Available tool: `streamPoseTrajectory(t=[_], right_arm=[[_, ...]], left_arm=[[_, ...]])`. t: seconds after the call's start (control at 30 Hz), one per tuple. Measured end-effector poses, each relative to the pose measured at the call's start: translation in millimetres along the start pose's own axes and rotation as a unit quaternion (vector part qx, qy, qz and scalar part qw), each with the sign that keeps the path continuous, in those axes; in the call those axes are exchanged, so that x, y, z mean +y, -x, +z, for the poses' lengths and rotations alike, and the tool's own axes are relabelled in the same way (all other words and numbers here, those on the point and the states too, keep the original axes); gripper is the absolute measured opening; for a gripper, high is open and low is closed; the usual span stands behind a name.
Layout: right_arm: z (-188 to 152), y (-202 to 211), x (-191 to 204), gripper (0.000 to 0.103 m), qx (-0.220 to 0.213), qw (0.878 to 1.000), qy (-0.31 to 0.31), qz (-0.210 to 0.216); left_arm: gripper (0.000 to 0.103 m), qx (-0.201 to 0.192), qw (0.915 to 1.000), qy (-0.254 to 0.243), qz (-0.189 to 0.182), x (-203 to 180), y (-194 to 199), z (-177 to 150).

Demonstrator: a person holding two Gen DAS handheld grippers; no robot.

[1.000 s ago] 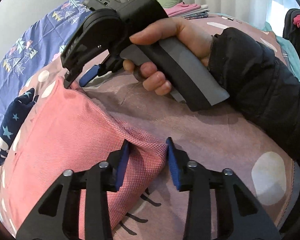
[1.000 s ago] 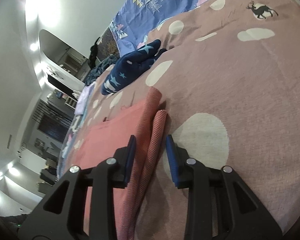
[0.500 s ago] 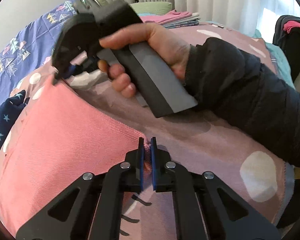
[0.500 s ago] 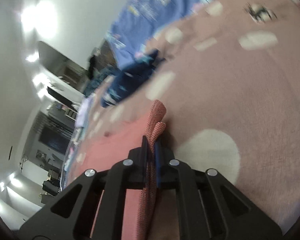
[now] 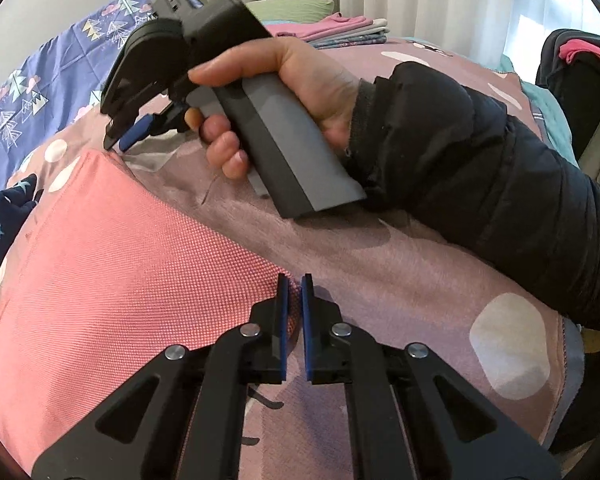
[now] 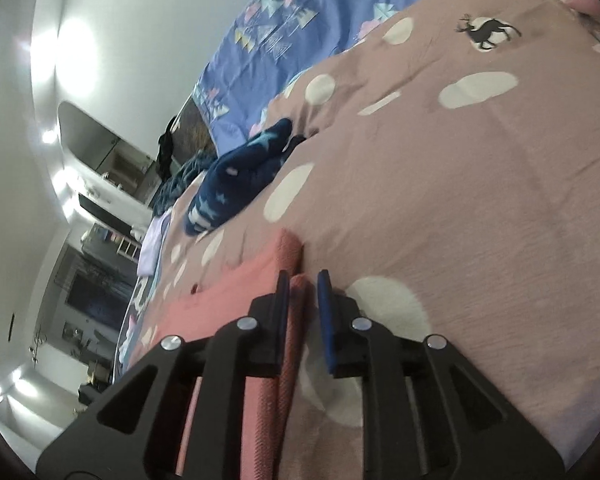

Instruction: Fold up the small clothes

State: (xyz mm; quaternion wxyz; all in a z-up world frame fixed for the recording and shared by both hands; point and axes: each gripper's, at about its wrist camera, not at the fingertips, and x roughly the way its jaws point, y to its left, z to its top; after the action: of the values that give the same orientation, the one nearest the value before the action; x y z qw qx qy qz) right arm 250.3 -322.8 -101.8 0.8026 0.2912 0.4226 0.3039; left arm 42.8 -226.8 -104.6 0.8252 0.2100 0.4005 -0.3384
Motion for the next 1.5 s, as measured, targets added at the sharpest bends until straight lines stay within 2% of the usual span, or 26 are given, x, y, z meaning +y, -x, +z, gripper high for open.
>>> streamPoseTrajectory(t=[0.03, 0.13, 0.17, 0.2, 0.23, 0.27, 0.37, 0.4, 0.43, 0.53, 0.67, 0.73, 0.83, 0.93, 1.17, 1.23, 1.3, 1.33, 1.4, 1.47, 1.5], right_arm=[[0, 0, -2, 0.019, 0.002, 1.0, -0.006, 0.006], [-2, 0, 8, 0.045, 0.019, 0.999, 0.011, 0.023], [-3, -4, 14, 0.043, 0.025, 0.999, 0.026, 0.022], [-6, -9, 25, 0.032, 0.025, 0.998, 0.06, -0.009], [-7, -9, 28, 0.007, 0.018, 0.996, 0.077, -0.043], [-7, -12, 28, 0.006, 0.011, 0.992, 0.091, -0.083], [0, -7, 11, 0.0, -0.008, 0.995, 0.06, -0.081], [3, -2, 7, 0.0, -0.029, 0.99, 0.061, -0.124], [4, 0, 4, 0.0, -0.04, 0.987, 0.065, -0.138], [6, 5, -8, 0.0, -0.035, 0.993, 0.04, -0.101], [2, 8, -7, 0.003, -0.035, 0.994, 0.051, -0.093], [-1, 10, -6, 0.007, -0.035, 0.994, 0.057, -0.089], [-4, 15, -5, 0.012, -0.045, 0.994, 0.054, -0.08], [-8, 19, -4, 0.013, -0.059, 0.993, 0.043, -0.087], [-29, 41, -6, 0.013, -0.08, 0.99, 0.026, -0.112], [-40, 54, -6, 0.013, -0.084, 0.989, 0.021, -0.124], [-53, 70, -4, 0.013, -0.091, 0.986, 0.02, -0.141], [-60, 79, -1, 0.015, -0.096, 0.983, 0.021, -0.155], [-72, 94, 9, 0.025, -0.105, 0.977, 0.032, -0.185], [-87, 109, 29, 0.044, -0.116, 0.967, 0.062, -0.216], [-92, 112, 39, 0.056, -0.119, 0.964, 0.076, -0.226]], left_arm=[[0.006, 0.001, 1.0, 0.001, -0.002, 1, 0, 0], [0.006, 0.002, 1.0, 0.002, -0.006, 3, -2, 0], [0.006, 0.002, 1.0, 0.001, -0.007, 3, -3, 0], [0.005, 0.002, 1.0, 0.0, -0.007, 3, -4, 0], [0.005, 0.003, 1.0, -0.001, -0.008, 3, -5, 0], [0.005, 0.003, 1.0, -0.001, -0.009, 3, -6, 1], [0.005, 0.004, 1.0, -0.003, -0.008, 1, -6, 0], [0.005, 0.004, 1.0, -0.004, -0.007, 1, -7, 0], [0.005, 0.004, 1.0, -0.005, -0.006, 0, -7, 0], [0.005, 0.004, 1.0, -0.005, -0.002, -1, -6, -1], [0.008, 0.002, 0.9999, -0.001, 0.013, -6, -4, 0], [0.018, 0.002, 0.9999, 0.007, 0.014, -6, 2, -1], [0.025, -0.003, 0.9999, 0.011, 0.013, -8, 16, -6], [0.034, -0.01, 0.9994, 0.014, 0.029, -9, 31, -12], [0.036, -0.038, 0.9969, 0.039, 0.058, -6, 70, -30], [0.044, -0.047, 0.9957, 0.047, 0.064, -4, 81, -40], [0.046, -0.055, 0.9945, 0.056, 0.069, 1, 93, -53], [0.046, -0.059, 0.9939, 0.061, 0.07, 2, 98, -58], [0.049, -0.067, 0.9916, 0.081, 0.075, 11, 109, -75], [0.051, -0.073, 0.9878, 0.113, 0.078, 25, 118, -92], [0.051, -0.077, 0.9836, 0.143, 0.078, 37, 126, -106]])
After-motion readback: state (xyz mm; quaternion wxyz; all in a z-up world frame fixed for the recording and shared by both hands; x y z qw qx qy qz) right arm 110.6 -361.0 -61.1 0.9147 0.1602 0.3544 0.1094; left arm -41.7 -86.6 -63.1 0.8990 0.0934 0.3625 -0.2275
